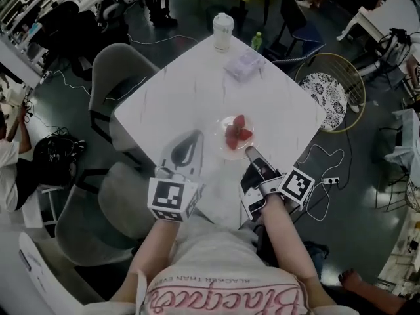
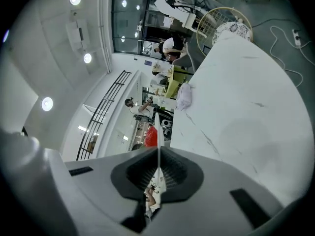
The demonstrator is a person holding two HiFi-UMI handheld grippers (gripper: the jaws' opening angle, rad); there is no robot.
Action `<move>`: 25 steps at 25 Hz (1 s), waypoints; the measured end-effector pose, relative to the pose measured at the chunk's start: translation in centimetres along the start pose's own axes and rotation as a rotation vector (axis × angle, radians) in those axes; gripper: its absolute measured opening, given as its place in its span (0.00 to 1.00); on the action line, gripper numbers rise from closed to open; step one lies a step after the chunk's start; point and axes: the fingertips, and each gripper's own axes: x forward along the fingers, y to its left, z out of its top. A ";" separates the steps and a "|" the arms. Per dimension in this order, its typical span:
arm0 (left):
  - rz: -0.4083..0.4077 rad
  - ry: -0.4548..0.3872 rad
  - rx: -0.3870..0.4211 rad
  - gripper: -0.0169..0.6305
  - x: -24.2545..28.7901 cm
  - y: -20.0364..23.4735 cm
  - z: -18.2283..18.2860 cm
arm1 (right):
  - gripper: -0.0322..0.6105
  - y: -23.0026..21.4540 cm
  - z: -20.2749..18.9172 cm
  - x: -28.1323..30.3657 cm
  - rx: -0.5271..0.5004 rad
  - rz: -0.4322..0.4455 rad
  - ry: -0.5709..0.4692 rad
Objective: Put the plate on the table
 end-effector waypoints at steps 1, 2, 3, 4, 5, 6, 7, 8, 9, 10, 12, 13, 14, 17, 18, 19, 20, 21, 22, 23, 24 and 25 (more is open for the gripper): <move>-0.006 0.011 -0.001 0.03 0.7 0.4 -0.4 | 0.07 -0.3 0.3 0.7 0.004 -0.005 0.001; -0.014 0.021 -0.002 0.03 1.4 0.7 -0.8 | 0.07 -0.6 0.5 1.4 0.008 -0.013 0.003; -0.027 0.029 -0.002 0.03 2.2 0.9 -1.2 | 0.07 -1.0 0.8 2.0 0.009 -0.023 0.006; -0.044 0.031 -0.001 0.03 2.9 1.0 -1.5 | 0.07 -1.4 1.1 2.7 0.007 -0.031 0.009; -0.066 0.027 0.003 0.03 3.7 1.0 -1.7 | 0.07 -1.8 1.4 3.4 0.002 -0.035 0.013; -0.090 0.018 0.013 0.03 4.6 1.0 -1.8 | 0.07 -2.2 1.6 4.2 -0.007 -0.034 0.019; -0.114 0.010 0.027 0.03 5.4 1.0 -2.0 | 0.07 -2.6 1.9 5.0 -0.014 -0.029 0.025; -0.131 0.007 0.044 0.03 6.1 1.1 -2.3 | 0.07 -3.1 2.0 5.9 -0.017 -0.024 0.033; -0.141 0.013 0.061 0.03 6.9 1.4 -2.7 | 0.07 -3.6 2.1 6.7 -0.015 -0.024 0.041; -0.143 0.026 0.074 0.03 7.6 1.7 -3.3 | 0.07 -4.1 2.2 7.5 -0.010 -0.023 0.048; -0.139 0.056 0.084 0.03 8.9 2.3 -4.4 | 0.07 -5.2 2.5 8.8 -0.002 -0.029 0.059; -0.136 0.071 0.082 0.03 9.6 2.6 -4.9 | 0.07 -5.9 2.7 9.4 -0.002 -0.040 0.065; -0.133 0.084 0.078 0.03 10.2 2.8 -5.5 | 0.07 -6.6 3.0 10.0 -0.004 -0.054 0.073; -0.130 0.113 0.059 0.03 11.5 3.4 -7.1 | 0.07 -8.8 3.4 11.7 -0.008 -0.109 0.103; -0.130 0.120 0.051 0.03 11.8 3.6 -7.7 | 0.07 -9.5 3.4 12.2 -0.007 -0.126 0.114; -0.130 0.127 0.044 0.03 12.1 3.8 -8.3 | 0.07 -10.3 3.4 12.6 -0.007 -0.142 0.125; -0.130 0.137 0.039 0.03 12.4 3.9 -8.9 | 0.07 -11.0 3.4 13.0 -0.009 -0.157 0.136; -0.129 0.147 0.035 0.03 12.8 4.0 -9.4 | 0.07 -11.6 3.3 13.4 -0.011 -0.172 0.146; -0.127 0.158 0.032 0.03 13.0 4.1 -9.9 | 0.07 -12.2 3.4 13.7 -0.014 -0.185 0.154; -0.124 0.169 0.029 0.03 13.3 4.3 -10.2 | 0.07 -12.6 3.5 14.0 -0.020 -0.198 0.157; -0.122 0.178 0.026 0.03 13.6 4.4 -10.6 | 0.07 -13.0 3.7 14.3 -0.029 -0.210 0.158; -0.119 0.186 0.023 0.03 13.9 4.5 -10.9 | 0.07 -13.3 3.9 14.6 -0.045 -0.223 0.157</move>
